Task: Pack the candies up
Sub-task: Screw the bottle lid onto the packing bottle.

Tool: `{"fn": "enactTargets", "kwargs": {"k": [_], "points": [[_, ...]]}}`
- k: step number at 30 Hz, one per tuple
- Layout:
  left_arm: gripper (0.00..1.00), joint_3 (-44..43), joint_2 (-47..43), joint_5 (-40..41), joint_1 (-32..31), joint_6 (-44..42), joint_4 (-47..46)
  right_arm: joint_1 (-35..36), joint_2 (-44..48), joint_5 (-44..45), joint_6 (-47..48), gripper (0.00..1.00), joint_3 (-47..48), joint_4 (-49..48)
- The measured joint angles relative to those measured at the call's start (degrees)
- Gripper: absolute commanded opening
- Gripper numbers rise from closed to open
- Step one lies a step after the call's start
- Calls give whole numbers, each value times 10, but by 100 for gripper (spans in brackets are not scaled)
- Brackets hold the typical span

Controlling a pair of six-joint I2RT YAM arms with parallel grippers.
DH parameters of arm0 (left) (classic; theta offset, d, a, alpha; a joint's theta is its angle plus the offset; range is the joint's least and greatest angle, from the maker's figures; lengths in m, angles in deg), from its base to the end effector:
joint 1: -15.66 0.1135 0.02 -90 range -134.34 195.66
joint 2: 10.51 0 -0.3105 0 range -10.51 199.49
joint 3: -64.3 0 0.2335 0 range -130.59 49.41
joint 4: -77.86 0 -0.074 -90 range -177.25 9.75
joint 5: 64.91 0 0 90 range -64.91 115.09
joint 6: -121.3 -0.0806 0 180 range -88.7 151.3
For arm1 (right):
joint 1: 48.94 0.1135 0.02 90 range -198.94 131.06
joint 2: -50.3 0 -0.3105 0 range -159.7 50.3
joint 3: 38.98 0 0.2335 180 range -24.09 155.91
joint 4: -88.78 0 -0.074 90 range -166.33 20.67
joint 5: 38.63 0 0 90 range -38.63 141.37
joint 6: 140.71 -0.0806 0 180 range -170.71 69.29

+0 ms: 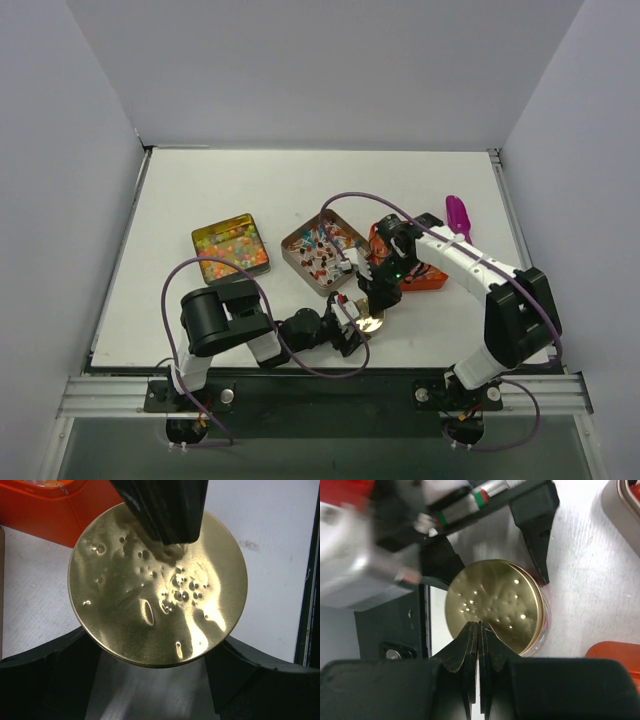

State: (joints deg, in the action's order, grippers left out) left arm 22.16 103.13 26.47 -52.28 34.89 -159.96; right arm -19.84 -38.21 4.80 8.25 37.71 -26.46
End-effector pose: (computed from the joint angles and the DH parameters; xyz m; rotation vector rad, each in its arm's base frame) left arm 0.1403 -0.3411 0.1400 0.9943 1.6142 -0.8521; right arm 0.2079 0.1827 0.2502 -1.8604 1.7392 0.9806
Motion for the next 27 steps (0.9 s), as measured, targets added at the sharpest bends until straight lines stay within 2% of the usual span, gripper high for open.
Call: {"fn": "enactTargets", "kwargs": {"k": [6,17,22,27], "points": [[0,0,0,0,0,0,0,-3,-28,39,-7,0,-10,-18],[0,0,0,0,0,0,0,-24,-28,43,-18,0,-11,-20],[0,-1,0,1,-2,-2,0,-2,-21,44,-42,0,-22,-38],[0,3,-1,2,-3,-4,0,42,14,87,-85,0,-54,-88]]}}
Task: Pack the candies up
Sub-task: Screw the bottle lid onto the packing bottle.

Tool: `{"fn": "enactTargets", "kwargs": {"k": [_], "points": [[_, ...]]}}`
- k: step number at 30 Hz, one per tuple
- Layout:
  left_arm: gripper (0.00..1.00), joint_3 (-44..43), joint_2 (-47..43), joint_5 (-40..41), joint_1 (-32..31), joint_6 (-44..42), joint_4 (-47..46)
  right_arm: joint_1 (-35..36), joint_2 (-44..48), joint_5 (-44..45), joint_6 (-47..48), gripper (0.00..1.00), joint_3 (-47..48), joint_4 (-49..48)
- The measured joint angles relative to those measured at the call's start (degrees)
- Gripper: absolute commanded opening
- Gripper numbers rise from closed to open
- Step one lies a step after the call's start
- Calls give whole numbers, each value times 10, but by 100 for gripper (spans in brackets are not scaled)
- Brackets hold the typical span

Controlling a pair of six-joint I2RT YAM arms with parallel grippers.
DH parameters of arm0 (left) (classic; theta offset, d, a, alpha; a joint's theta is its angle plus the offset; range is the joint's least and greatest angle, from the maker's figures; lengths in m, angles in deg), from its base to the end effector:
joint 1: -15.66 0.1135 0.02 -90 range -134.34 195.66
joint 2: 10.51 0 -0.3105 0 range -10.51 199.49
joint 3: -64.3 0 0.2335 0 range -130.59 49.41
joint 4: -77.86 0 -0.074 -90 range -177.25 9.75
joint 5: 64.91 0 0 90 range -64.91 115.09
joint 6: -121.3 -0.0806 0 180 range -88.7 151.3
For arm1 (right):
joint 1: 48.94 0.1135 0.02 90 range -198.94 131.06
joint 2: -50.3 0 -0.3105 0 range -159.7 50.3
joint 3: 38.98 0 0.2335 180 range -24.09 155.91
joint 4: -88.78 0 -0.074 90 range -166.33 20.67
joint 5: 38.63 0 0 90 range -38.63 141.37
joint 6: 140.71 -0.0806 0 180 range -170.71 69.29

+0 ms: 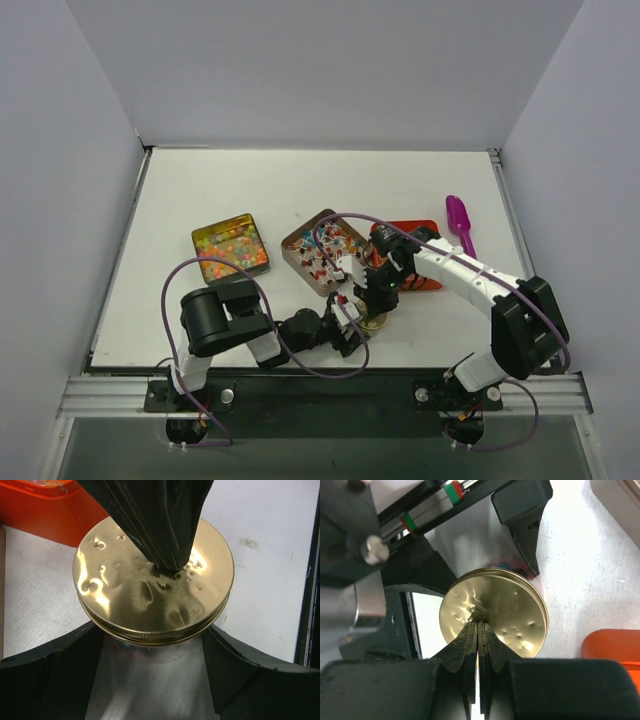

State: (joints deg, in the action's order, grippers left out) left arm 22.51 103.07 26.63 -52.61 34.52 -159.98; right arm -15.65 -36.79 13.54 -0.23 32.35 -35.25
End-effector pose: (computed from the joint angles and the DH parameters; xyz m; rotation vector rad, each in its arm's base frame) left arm 0.1380 -0.3403 0.1390 1.0047 1.6126 -0.8472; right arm 0.2003 0.1907 0.2295 -1.8539 1.8514 0.8235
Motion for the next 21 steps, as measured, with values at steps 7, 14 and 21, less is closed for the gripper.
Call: {"fn": "enactTargets", "kwargs": {"k": [7,14,21], "points": [[0,2,-4,6,-3,0,3,3,38,30,-45,0,-18,-33],[0,-9,10,6,-3,-2,-8,-160,151,20,-42,100,30,-10],[0,-14,26,5,-3,-3,-29,-151,214,-109,-36,0,64,-30]]}}
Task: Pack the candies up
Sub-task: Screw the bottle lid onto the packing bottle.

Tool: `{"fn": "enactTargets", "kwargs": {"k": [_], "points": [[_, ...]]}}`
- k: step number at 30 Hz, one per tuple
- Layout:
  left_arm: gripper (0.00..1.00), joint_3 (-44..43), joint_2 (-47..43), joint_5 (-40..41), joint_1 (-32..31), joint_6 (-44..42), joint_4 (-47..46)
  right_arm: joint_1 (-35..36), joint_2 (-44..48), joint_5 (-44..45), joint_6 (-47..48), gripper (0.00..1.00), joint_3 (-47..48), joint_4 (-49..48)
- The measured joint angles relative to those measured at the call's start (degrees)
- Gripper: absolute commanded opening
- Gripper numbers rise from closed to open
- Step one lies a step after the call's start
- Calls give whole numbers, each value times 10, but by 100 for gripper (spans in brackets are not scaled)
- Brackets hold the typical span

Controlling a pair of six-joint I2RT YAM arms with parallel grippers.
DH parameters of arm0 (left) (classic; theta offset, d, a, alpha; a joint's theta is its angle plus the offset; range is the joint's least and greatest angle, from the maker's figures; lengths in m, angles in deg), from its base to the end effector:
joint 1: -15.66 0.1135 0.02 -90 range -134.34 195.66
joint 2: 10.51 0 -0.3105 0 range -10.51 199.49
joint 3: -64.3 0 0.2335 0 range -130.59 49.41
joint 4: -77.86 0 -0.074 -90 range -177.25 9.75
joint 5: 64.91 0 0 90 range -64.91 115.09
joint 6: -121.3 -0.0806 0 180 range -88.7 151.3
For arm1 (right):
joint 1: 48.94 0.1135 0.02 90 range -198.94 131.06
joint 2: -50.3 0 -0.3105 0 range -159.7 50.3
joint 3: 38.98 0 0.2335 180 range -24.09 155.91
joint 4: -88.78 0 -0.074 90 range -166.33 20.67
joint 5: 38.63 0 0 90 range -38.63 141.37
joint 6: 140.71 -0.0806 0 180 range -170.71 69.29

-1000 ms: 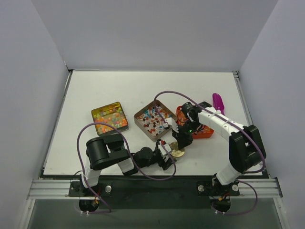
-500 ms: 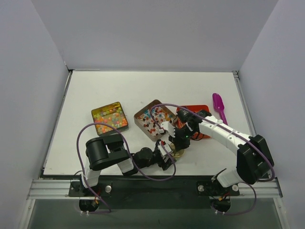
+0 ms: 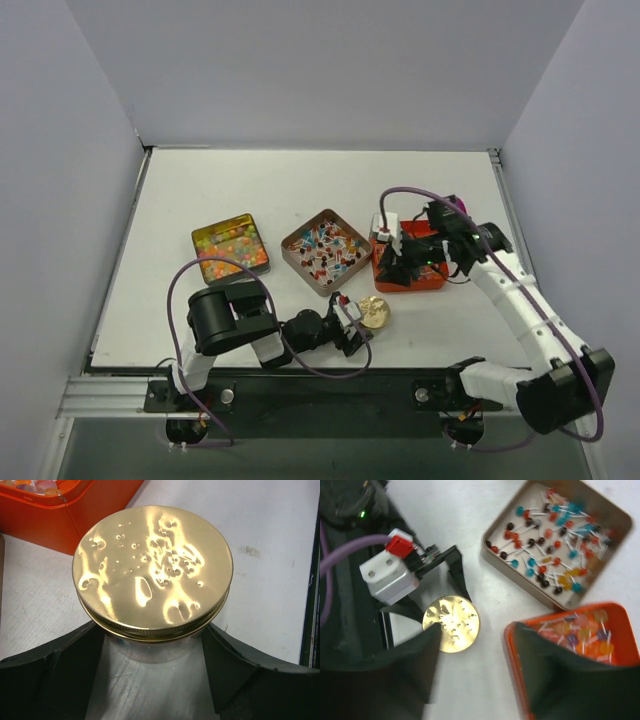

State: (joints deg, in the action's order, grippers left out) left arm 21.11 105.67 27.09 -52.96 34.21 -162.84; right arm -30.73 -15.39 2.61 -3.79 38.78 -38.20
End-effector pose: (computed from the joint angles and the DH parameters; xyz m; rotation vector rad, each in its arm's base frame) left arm 0.1398 -0.3494 0.1360 0.9920 1.5845 -0.8536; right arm 0.1867 0.1252 0.3620 -1.4537 1.4924 0.6650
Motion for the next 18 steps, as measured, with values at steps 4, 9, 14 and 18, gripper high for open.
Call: {"fn": "enactTargets", "kwargs": {"k": [4,9,14,18], "points": [[0,0,-1,1,0,0,1,46,-83,-26,43,72,-19,4],[0,1,-6,-3,2,-1,12,23,-193,-41,228,100,-7,97],[0,1,-6,-6,4,-1,13,20,-232,-39,461,100,30,201],[0,1,-7,-8,7,-1,14,40,-237,-14,574,100,30,234]]}}
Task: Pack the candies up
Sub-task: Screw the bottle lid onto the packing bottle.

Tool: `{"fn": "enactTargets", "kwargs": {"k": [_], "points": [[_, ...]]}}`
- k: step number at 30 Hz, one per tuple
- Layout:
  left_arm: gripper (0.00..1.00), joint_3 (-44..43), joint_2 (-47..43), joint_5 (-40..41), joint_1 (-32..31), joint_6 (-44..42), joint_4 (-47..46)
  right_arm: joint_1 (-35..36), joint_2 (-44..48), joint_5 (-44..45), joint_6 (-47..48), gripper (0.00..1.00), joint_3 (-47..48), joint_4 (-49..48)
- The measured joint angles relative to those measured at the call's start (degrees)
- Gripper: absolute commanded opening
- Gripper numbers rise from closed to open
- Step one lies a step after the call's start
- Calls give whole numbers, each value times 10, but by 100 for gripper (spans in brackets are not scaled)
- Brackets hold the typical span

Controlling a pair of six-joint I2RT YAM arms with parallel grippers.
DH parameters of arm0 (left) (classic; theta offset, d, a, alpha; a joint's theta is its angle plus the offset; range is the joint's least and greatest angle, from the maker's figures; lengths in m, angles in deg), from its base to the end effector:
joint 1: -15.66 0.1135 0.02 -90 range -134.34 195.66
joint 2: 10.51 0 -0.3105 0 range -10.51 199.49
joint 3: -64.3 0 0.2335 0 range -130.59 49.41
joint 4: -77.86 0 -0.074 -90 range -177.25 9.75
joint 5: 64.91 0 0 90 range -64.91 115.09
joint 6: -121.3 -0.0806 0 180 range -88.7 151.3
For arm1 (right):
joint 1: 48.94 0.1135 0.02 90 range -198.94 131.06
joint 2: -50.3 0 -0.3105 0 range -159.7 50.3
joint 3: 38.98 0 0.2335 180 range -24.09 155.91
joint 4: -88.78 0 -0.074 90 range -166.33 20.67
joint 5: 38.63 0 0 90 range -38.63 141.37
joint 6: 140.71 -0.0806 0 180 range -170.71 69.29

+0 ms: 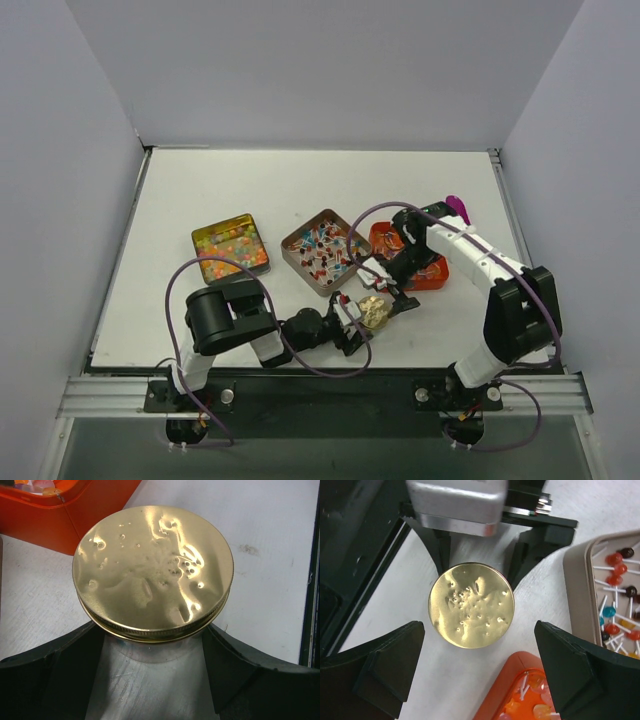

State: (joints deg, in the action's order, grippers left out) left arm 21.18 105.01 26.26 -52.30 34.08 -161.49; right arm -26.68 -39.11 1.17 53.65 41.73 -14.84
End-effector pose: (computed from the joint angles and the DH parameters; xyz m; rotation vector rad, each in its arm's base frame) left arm 0.1422 -0.3469 0.1362 1.0016 1.5951 -0.8507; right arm 0.2157 0.1552 0.2635 -2.1592 1.0316 0.7777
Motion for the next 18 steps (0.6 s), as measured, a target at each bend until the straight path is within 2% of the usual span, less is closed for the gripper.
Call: {"fn": "enactTargets", "kwargs": {"k": [7,18], "points": [[0,0,-1,-7,4,0,1,42,-63,38,63,100,0,-6],[0,0,-2,-25,12,-3,3,52,-77,52,66,100,1,-17]]}}
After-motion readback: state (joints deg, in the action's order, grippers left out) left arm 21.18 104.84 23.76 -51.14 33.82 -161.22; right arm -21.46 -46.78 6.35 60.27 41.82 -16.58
